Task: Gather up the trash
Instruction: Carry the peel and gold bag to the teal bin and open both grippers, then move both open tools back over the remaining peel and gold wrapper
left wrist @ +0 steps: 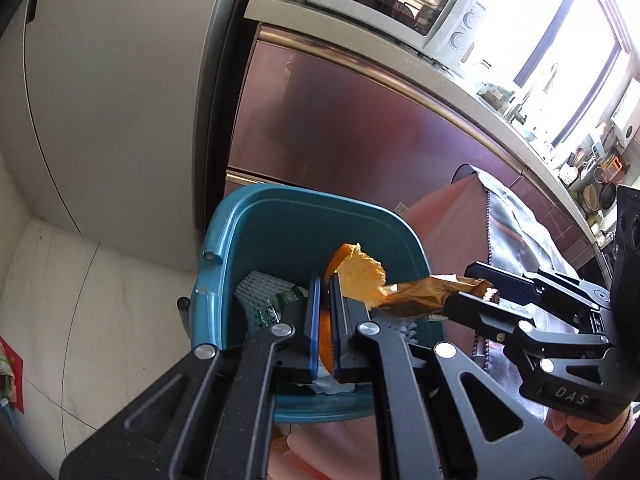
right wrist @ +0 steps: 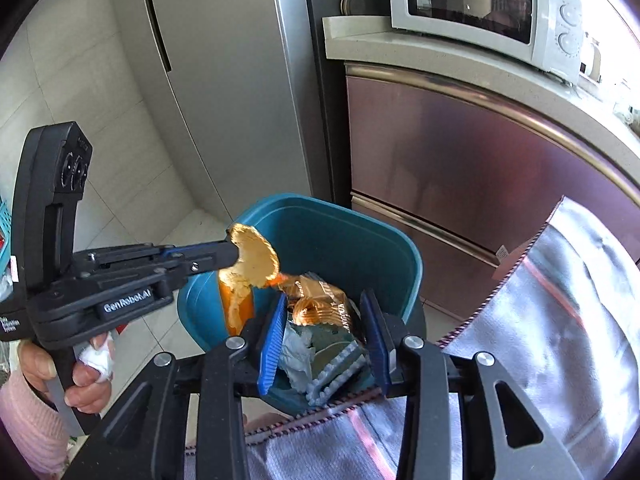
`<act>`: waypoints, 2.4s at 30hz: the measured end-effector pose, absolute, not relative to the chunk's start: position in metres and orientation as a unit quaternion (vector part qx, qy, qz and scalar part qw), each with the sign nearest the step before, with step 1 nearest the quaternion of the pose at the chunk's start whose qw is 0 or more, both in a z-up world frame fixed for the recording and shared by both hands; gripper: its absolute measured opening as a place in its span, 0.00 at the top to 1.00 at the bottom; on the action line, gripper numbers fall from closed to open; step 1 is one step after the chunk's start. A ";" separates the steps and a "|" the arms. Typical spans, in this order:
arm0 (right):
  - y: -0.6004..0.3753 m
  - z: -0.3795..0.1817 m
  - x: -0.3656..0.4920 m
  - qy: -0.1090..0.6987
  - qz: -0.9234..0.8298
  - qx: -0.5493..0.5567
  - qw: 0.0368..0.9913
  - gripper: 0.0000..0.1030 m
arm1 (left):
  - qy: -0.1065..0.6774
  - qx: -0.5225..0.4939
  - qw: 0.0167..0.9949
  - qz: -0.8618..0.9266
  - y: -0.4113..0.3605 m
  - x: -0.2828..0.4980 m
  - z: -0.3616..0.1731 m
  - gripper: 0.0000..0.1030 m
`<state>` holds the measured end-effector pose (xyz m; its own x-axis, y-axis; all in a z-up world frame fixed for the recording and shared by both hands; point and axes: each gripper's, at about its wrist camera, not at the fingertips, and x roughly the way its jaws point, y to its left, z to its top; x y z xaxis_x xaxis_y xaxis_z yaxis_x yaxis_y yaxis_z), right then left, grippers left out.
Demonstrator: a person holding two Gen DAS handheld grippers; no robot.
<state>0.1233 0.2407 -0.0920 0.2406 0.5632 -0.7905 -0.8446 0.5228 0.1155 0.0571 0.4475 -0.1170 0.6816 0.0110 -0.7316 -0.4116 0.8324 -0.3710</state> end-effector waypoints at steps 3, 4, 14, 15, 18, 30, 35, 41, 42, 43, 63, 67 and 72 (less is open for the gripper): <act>0.239 -0.095 0.125 0.418 0.455 -0.164 0.769 0.61 | 0.385 -0.265 0.876 0.120 0.446 0.060 -0.123 0.94; 0.236 -0.095 0.125 0.419 0.455 -0.161 0.769 0.60 | 0.385 -0.266 0.876 0.118 0.446 0.060 -0.125 0.94; 0.202 -0.079 0.123 0.409 0.459 -0.117 0.780 0.57 | 0.365 -0.255 0.890 0.099 0.428 0.052 -0.112 0.94; 0.195 -0.075 0.121 0.405 0.462 -0.112 0.781 0.56 | 0.360 -0.254 0.893 0.093 0.424 0.051 -0.107 0.94; 0.171 -0.064 0.114 0.394 0.468 -0.096 0.785 0.53 | 0.341 -0.246 0.905 0.072 0.409 0.044 -0.092 0.89; 0.027 -0.026 0.087 0.356 0.427 -0.024 0.831 0.46 | 0.293 -0.173 0.937 -0.080 0.295 0.031 -0.042 0.68; -0.033 -0.028 0.080 0.356 0.381 0.009 0.854 0.45 | 0.307 -0.142 0.932 -0.128 0.232 0.040 -0.042 0.64; -0.086 -0.039 0.071 0.358 0.340 0.039 0.869 0.45 | 0.324 -0.109 0.926 -0.158 0.162 0.044 -0.052 0.61; -0.090 -0.041 0.069 0.358 0.337 0.043 0.870 0.45 | 0.326 -0.102 0.926 -0.162 0.153 0.044 -0.053 0.60; -0.095 -0.042 0.068 0.358 0.333 0.046 0.871 0.45 | 0.327 -0.098 0.925 -0.166 0.145 0.044 -0.054 0.60; -0.173 -0.054 0.057 0.352 0.266 0.085 0.893 0.44 | 0.345 -0.064 0.913 -0.208 0.075 0.054 -0.055 0.58; -0.202 -0.056 0.057 0.349 0.232 0.102 0.902 0.44 | 0.351 -0.056 0.907 -0.226 0.059 0.061 -0.056 0.58; -0.238 -0.060 0.062 0.348 0.189 0.119 0.911 0.44 | 0.362 -0.049 0.895 -0.255 0.033 0.075 -0.060 0.58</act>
